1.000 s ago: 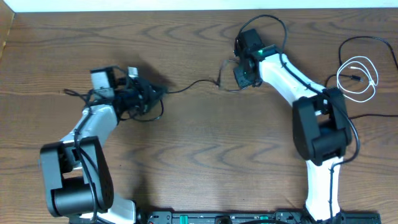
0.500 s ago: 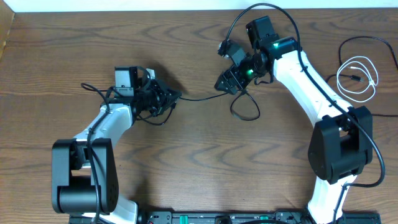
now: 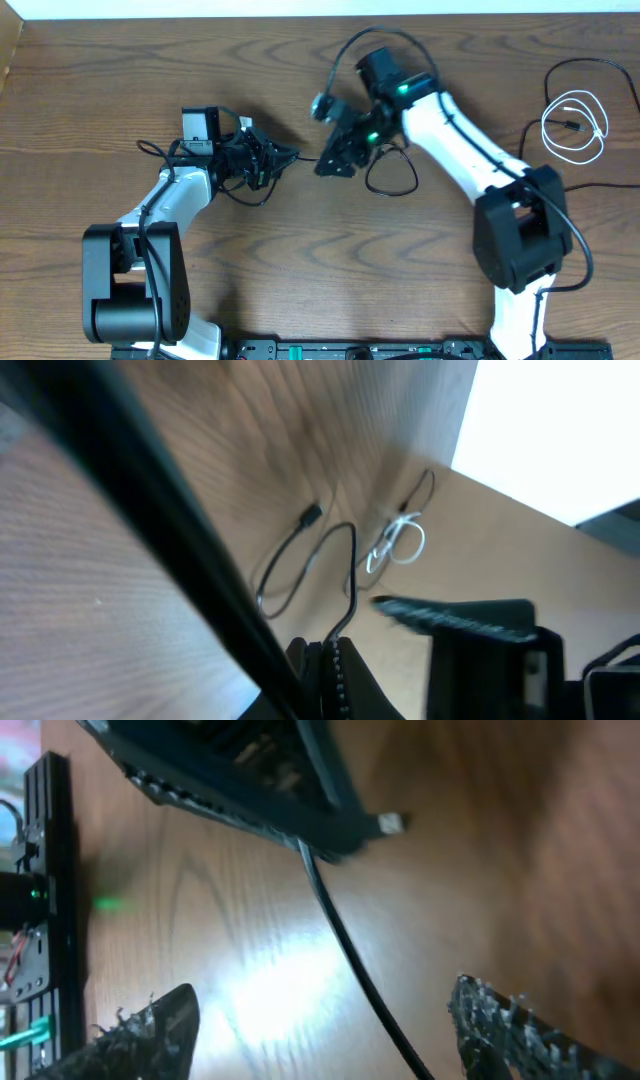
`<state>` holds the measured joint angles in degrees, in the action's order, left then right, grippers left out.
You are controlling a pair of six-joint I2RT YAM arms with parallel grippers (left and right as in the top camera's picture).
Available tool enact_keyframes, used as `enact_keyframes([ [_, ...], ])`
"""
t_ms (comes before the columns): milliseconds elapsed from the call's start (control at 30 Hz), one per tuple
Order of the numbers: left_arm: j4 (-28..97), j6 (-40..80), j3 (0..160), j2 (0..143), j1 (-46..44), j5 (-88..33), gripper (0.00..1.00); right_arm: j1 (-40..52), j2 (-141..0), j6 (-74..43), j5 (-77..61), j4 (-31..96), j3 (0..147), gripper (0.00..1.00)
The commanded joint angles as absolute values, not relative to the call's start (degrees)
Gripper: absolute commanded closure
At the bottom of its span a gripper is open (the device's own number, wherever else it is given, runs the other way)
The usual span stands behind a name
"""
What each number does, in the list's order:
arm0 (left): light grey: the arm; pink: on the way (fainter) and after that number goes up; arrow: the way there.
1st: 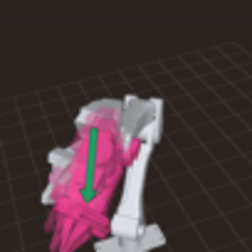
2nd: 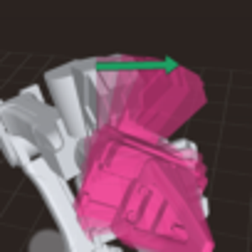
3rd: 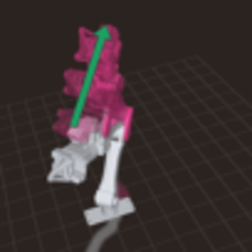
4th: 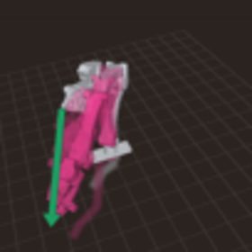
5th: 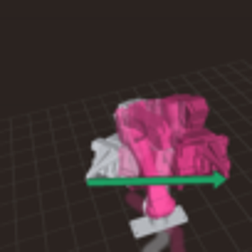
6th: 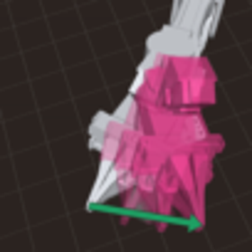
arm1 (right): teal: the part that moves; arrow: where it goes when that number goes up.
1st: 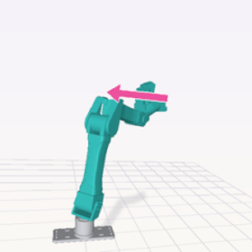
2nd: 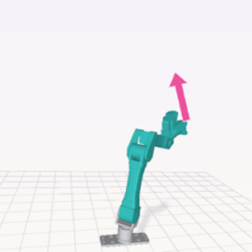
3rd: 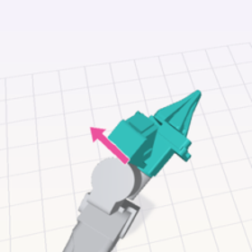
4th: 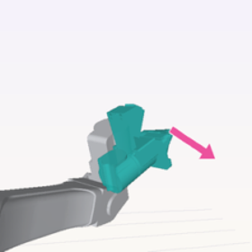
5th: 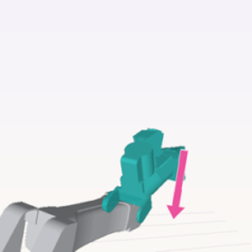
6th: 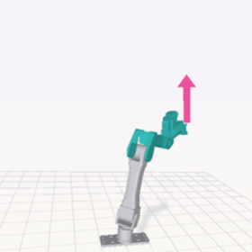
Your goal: Untangle cables
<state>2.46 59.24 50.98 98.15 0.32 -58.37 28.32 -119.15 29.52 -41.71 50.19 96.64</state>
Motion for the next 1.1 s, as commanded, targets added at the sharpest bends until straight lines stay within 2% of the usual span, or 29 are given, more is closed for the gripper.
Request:
enact_keyframes([
  [0, 2.55, 61.65, 51.11, 98.59, 0.45, -64.16, 0.92, 30.63, -119.98, 30.72, -41.6, 49.65, 96.51, 0.25],
  [167, 2.52, 61.63, 51.11, 98.59, 0.45, -68.38, 0.93, 32.56, -120.38, 30.72, -41.06, 48.4, 96.51, 0.24],
  [333, 2.55, 61.65, 51.11, 98.59, 0.45, -68.9, 0.93, 33.61, -120.42, 30.72, -41.06, 47.64, 96.51, 0.3],
  [433, 2.52, 61.65, 51.11, 98.59, 0.45, -69.56, 0.93, 33.76, -120.44, 30.72, -41.06, 47.37, 96.51, 0.54],
  [500, 2.5, 61.58, 51.11, 98.59, 0.47, -69.38, 0.92, 33.76, -120.44, 30.72, -41.06, 47.29, 96.51, 0.8],
  [567, 2.5, 61.56, 51.11, 98.59, 0.47, -68.62, 0.93, 33.74, -120.44, 30.7, -41.04, 47.11, 96.51, 0.99],
  [700, 2.48, 61.56, 51.11, 98.59, 0.47, -67.92, 0.9, 33.47, -120.44, 30.72, -40.82, 47.11, 96.51, 0.99],
  [733, 2.48, 61.32, 51.13, 98.59, 0.47, -67.9, 0.83, 33.34, -120.44, 30.7, -40.84, 47.11, 96.51, 0.99],
  [767, 2.33, 61.12, 51.11, 98.59, 0.47, -67.9, 0.72, 33.17, -120.44, 30.68, -40.84, 47.11, 96.51, 0.99],
  [867, 2.07, 57.71, 51.11, 98.59, 0.47, -67.75, 0.31, 32.16, -120.44, 29.45, -40.45, 46.92, 96.51, 0.99],
  [967, 2.11, 51.51, 51.11, 98.59, 0.47, -65.39, 0.16, 30.35, -120.44, 27.03, -39.94, 46.59, 96.51, 0.99],
  [1067, 2.15, 43.46, 51.11, 98.59, 0.47, -60.6, 0.07, 27.88, -120.44, 25.1, -39.97, 46.5, 96.51, 0.99],
])
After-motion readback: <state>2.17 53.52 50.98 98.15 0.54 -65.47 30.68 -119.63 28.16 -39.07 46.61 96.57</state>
